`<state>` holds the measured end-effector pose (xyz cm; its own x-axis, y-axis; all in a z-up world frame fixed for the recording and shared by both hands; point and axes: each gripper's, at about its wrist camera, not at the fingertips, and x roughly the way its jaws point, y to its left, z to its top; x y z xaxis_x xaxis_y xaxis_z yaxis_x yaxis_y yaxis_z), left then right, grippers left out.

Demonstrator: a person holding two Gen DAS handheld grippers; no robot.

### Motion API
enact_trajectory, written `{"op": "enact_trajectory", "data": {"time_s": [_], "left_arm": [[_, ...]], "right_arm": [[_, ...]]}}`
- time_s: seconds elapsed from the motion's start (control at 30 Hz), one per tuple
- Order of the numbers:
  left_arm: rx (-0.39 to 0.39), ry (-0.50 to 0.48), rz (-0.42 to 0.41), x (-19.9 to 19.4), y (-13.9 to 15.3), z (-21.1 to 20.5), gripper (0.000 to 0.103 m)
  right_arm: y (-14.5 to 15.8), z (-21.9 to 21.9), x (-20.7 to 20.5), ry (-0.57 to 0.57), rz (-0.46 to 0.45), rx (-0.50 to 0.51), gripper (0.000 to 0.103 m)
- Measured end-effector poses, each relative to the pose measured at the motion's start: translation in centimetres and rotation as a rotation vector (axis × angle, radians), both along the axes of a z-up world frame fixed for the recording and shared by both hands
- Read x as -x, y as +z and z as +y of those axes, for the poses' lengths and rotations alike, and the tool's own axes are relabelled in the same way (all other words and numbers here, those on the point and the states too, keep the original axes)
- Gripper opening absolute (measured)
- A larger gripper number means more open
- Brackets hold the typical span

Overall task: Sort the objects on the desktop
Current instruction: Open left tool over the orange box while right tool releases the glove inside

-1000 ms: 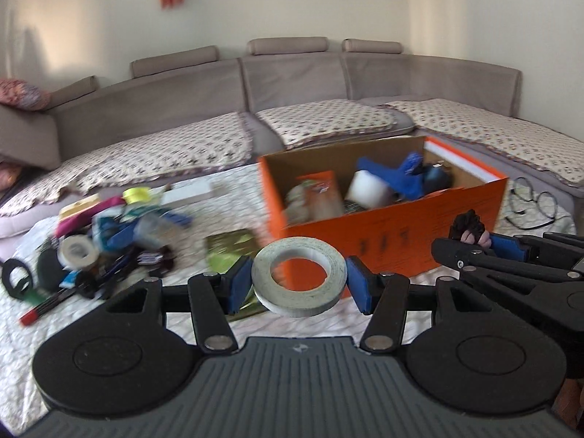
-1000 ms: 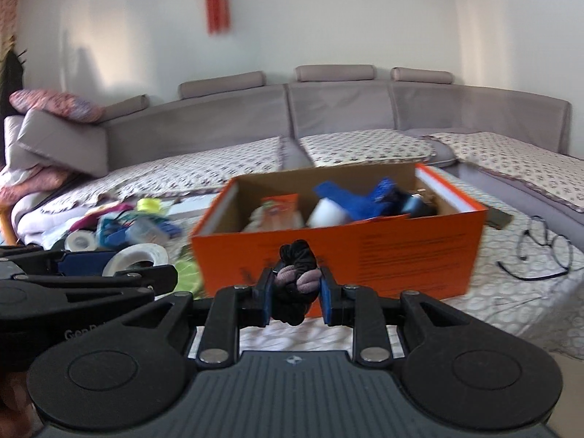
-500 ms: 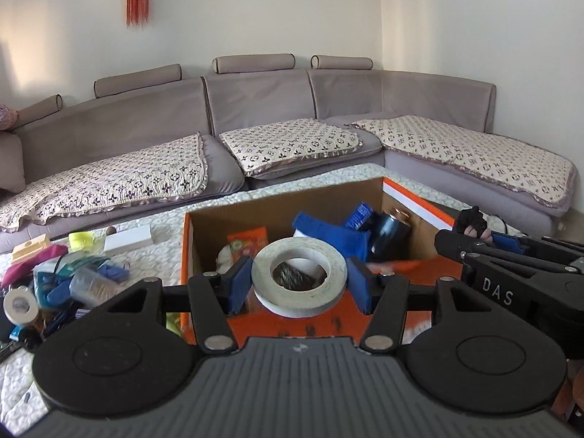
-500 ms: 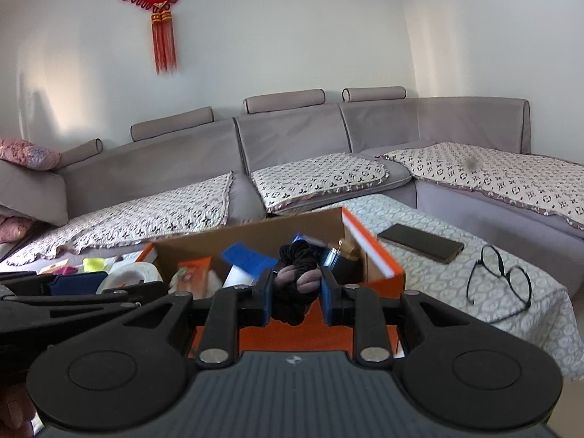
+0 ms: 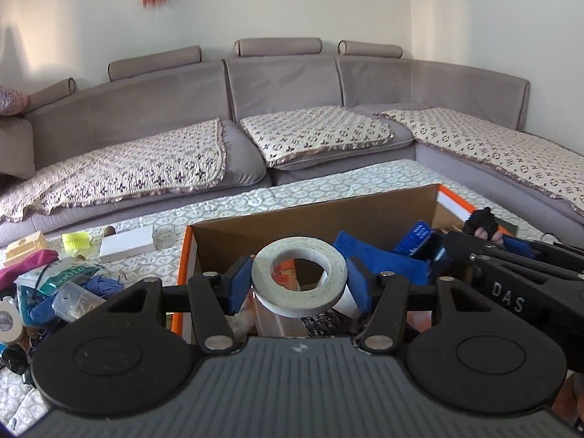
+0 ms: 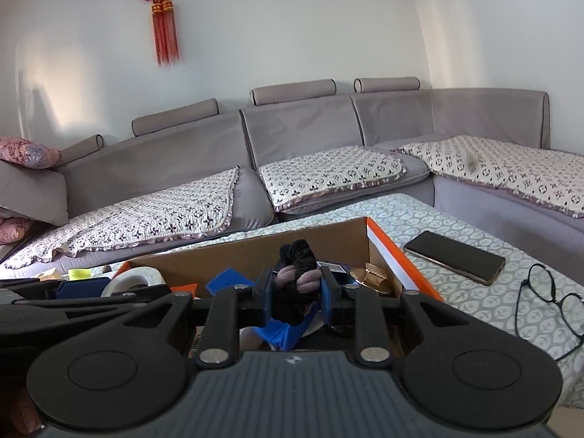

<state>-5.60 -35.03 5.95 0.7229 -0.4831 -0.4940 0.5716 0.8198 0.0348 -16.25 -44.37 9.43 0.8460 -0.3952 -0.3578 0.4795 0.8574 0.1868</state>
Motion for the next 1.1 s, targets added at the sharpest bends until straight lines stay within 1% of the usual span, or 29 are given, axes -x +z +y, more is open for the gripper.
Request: {"op": "enact_trajectory", "data": {"time_s": [0.13,0.4,0.7,0.93,1.03,1.1], "left_arm": [[-0.003,0.018,0.025,-0.7,-0.2,-0.3,0.055],[-0.017,0.010,0.050,-0.3,-0.3,-0.1,0.055],[-0.018,-0.004,0.048,0.3,0.4,-0.3,0.055],[-0.018,-0.007,0.055,-0.1,0.2,-0.4,0.055],[-0.017,-0.003,0.056,-0.2,0.2,-0.4,0.055],[-0.012,-0.008,0.055,-0.3,0.2,-0.3,0.056]], "right_arm": [[-0.3,-0.1,-0.8,0.009,0.011,-0.004,0.024],[-1.0,-0.7,-0.6,-0.016,0.032,-0.028,0.024],[-0.6,-0.3,-0.4,-0.022,0.031,-0.024,0.024],[-0.6,-0.9,-0.1,-0.026,0.032,-0.027,0.024],[-0.6,-1.0,-0.1,-0.027,0.033,-0.031,0.025],[-0.6,-1.0,-0.1,-0.027,0.034,-0.033,0.028]]}}
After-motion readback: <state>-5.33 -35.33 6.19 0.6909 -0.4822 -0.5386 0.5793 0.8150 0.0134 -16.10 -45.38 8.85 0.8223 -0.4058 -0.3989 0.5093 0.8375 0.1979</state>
